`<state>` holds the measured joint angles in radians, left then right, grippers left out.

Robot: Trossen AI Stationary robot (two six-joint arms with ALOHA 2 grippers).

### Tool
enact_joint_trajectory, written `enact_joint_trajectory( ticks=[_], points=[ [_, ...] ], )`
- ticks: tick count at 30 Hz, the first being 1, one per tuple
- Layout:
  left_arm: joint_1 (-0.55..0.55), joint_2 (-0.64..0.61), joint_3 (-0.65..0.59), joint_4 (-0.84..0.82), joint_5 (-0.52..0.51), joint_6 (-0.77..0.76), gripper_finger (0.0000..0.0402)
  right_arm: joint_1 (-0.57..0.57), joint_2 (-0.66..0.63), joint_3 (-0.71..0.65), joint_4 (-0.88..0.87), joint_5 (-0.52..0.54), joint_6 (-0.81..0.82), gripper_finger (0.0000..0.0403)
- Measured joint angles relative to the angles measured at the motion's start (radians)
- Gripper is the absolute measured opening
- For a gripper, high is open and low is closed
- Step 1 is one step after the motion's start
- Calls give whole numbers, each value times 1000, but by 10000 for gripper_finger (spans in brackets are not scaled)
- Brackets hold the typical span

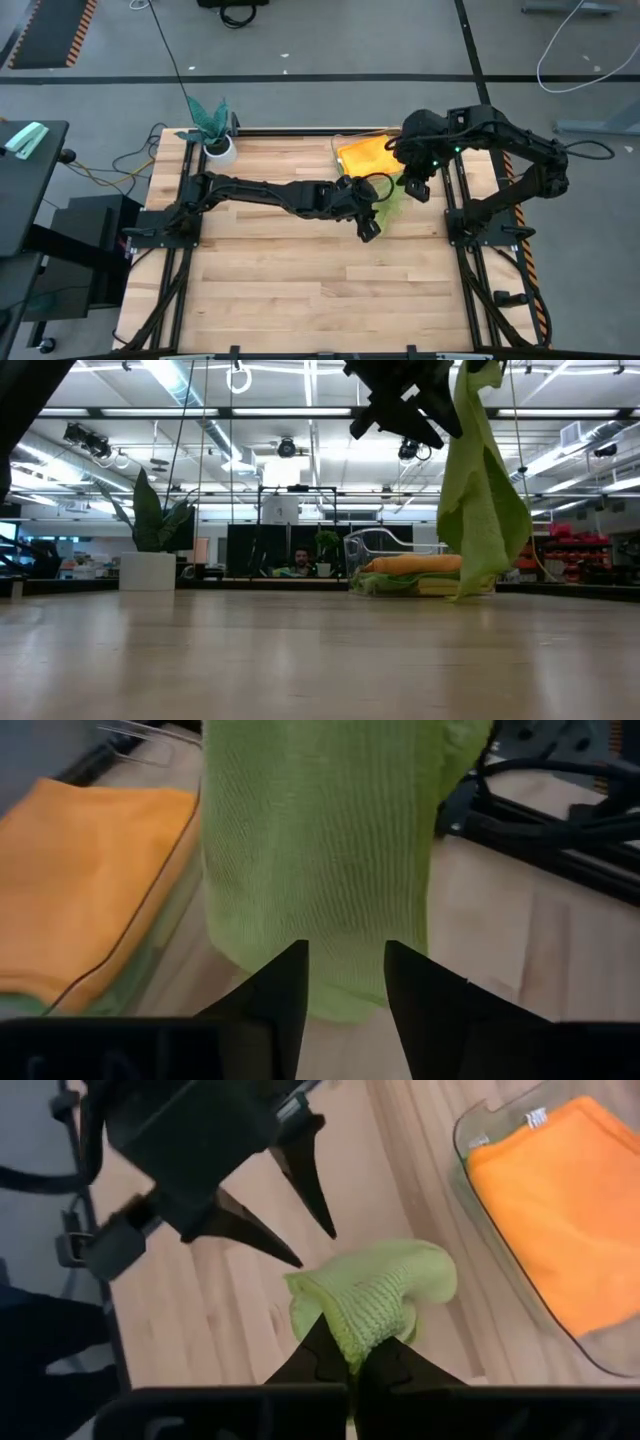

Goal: Fold microfiber towels
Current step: Fold the light green towel

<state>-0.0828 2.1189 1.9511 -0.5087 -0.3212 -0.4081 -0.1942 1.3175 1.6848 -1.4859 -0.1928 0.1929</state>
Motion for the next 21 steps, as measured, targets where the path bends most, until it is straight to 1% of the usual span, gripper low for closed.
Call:
enact_joint_trajectory(
  ticks=[2, 7, 15, 21],
  points=[
    [-7, 0, 0, -4, -33, 1, 135, -22, 5, 0, 5, -31, -18, 0],
    [-24, 0, 0, 0, -84, 8, 124, -72, 18, 0, 3, -58, -64, 0],
    [-41, 0, 0, 3, -86, 7, 111, -146, 51, 0, 29, -183, -120, 0],
    [-40, 0, 0, 1, -86, -5, 112, -152, 69, 0, 62, -249, -127, 0]
  ],
)
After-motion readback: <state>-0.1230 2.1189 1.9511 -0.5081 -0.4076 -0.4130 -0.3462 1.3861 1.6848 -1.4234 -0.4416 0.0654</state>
